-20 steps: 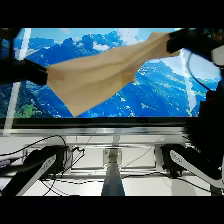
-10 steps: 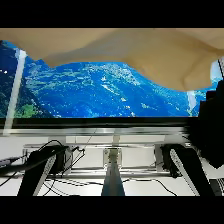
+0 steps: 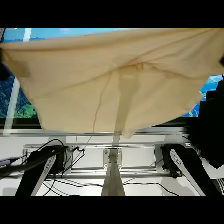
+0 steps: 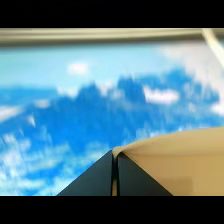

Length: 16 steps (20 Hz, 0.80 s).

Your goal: Fold the clothes and pants, and hang the long-sleeved shirts on hangers.

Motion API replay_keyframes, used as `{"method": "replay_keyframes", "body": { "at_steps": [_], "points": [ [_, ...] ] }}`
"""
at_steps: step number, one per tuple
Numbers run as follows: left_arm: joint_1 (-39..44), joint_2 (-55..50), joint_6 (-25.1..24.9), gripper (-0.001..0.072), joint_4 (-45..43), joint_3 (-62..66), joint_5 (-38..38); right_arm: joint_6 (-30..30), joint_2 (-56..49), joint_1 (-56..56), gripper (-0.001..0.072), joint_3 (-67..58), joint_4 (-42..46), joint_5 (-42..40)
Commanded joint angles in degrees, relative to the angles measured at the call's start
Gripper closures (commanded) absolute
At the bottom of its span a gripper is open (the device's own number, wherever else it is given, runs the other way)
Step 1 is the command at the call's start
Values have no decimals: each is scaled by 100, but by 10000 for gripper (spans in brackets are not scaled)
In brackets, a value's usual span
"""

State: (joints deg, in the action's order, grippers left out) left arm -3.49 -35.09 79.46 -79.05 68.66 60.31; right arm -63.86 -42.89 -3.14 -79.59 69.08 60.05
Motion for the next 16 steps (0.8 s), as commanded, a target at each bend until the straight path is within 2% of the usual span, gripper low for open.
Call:
{"method": "replay_keyframes", "body": {
  "at_steps": [1,4,6,10,11,12,13,14,16],
  "points": [
    [-4,-1357,111,693,24,-354,197,-197,-1318,-2,696,188,-63,492],
    [24,-2898,111,693,83,-376,-501,-216,-2660,-2,696,411,-247,-90],
    [44,-3832,111,693,570,-376,-1021,-219,-3432,-2,696,417,-361,-544],
    [63,-4830,109,692,1443,-372,-2181,-621,-4186,-2,695,417,-455,-1792],
    [63,-4887,109,619,1443,-372,-2476,-643,-4218,-4,644,417,-442,-2076],
    [63,-4887,109,330,1443,-369,-2673,-645,-4221,-9,465,417,-389,-2282],
    [44,-4839,118,-13,1443,-367,-2778,-675,-4210,-28,249,407,-278,-2422],
    [7,-4767,20,-8,1440,-367,-2754,-743,-4210,-55,215,356,-111,-2345],
    [-138,-4485,-415,-5,1427,-367,-2251,-745,-4188,-249,227,295,267,-1904]
  ]
}}
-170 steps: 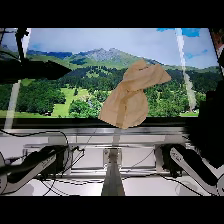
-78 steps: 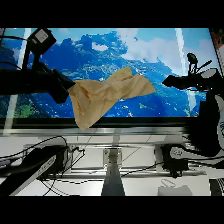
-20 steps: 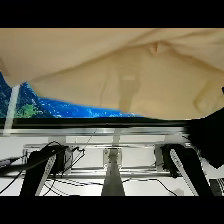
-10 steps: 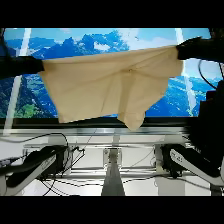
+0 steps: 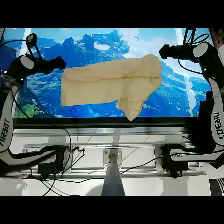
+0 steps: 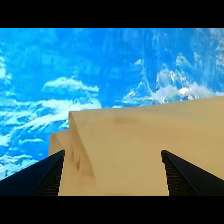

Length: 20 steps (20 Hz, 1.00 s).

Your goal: Fold the clothes and pants, and hang the long-sleeved shirts on hangers.

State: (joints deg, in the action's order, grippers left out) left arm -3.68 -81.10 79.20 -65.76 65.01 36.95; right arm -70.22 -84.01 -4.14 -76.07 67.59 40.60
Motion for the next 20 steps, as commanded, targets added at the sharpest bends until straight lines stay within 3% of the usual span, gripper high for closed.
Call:
{"method": "replay_keyframes", "body": {
  "at_steps": [1,4,5,8,10,14,18,19,20],
  "points": [
    [-221,271,-470,2,0,-2,487,-107,-55,-286,226,-59,496,299],
    [-608,601,-472,24,-970,-4,1998,-105,-44,-739,249,-57,527,1078],
    [-778,601,-527,102,-1211,-26,2566,-101,-44,-859,275,-57,527,1252],
    [-1325,599,-1325,121,-658,-608,3770,-83,-44,-1056,275,-46,529,1451],
    [-1633,599,-1825,121,109,-1296,3786,-83,-44,-1058,275,-46,522,1449],
    [-1770,590,-2627,121,907,-2249,2835,-85,-44,-1058,274,-46,511,1449],
    [-1663,273,-2712,123,1058,-2350,2601,-85,-50,-1058,275,-35,643,1456],
    [-1639,168,-2715,160,1104,-2347,2592,-87,-66,-1062,275,-33,831,1523],
    [-1615,68,-2715,267,1099,-2347,2544,-90,-81,-1064,275,-26,1115,1648]
  ]
}}
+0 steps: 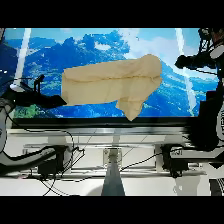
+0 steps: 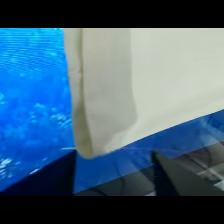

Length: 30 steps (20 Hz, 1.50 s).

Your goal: Fold the clothes and pants, and hang the long-sleeved shirts on hangers.

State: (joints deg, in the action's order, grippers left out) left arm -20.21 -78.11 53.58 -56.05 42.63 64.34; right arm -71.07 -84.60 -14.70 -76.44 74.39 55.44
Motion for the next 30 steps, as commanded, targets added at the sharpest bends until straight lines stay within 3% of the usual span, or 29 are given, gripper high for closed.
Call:
{"method": "replay_keyframes", "body": {
  "at_steps": [1,3,5,6,8,11,15,17,18,19,26,27,30],
  "points": [
    [48,-302,-153,298,133,-109,-278,-4,-22,-9,275,13,688,321],
    [48,-339,-155,317,240,-105,-531,-2,-22,-9,318,39,1034,671],
    [46,-337,-188,604,426,-87,-691,13,-22,-9,453,129,1202,942],
    [46,-337,-369,691,575,-72,-669,24,-22,-9,466,199,1207,1043],
    [48,-319,-608,693,866,44,-474,144,-22,-9,470,424,1139,1257],
    [52,-81,-800,693,1029,304,-66,828,-17,-9,516,1126,573,1718],
    [50,494,-800,693,1029,391,-46,1832,-17,11,514,2293,-1438,1880],
    [50,671,-800,693,1032,391,-46,1838,-17,24,483,2629,-2243,1648],
    [50,704,-798,693,1032,391,-46,1971,-17,72,342,2728,-2509,1578],
    [50,710,-796,693,1043,391,-44,2079,-17,173,260,2769,-2608,1554],
    [50,710,-800,693,1604,391,-50,1582,-17,1394,266,2780,-2393,170],
    [50,710,-800,693,1606,391,-50,1478,-17,1513,279,2780,-2291,44],
    [48,710,-800,693,1606,391,-50,1447,-17,1624,534,2780,-2035,-55]
  ]
}}
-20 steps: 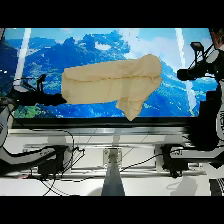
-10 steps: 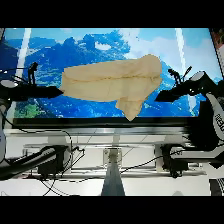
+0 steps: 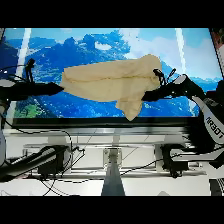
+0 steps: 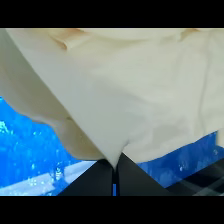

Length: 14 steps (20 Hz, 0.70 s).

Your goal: Fold the clothes and pants, and hang the long-sleeved shirts on hangers.

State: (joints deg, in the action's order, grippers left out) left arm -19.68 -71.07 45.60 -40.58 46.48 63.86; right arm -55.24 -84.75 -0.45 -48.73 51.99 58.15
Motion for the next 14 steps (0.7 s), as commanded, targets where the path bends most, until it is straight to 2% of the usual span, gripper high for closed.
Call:
{"method": "replay_keyframes", "body": {
  "at_steps": [1,2,6,10,14],
  "points": [
    [-4,7,-2,693,59,7,-2,-133,7,190,626,9,212,-332],
    [-4,7,-2,693,61,7,2,-131,20,192,696,-4,227,-330],
    [-31,44,0,693,63,31,0,-142,164,192,696,-431,575,-149],
    [-109,271,94,693,81,393,-20,-487,734,101,696,-1163,1746,-48],
    [-409,608,538,693,81,1182,-68,-579,1410,-511,696,-1799,2332,-35]
  ]
}}
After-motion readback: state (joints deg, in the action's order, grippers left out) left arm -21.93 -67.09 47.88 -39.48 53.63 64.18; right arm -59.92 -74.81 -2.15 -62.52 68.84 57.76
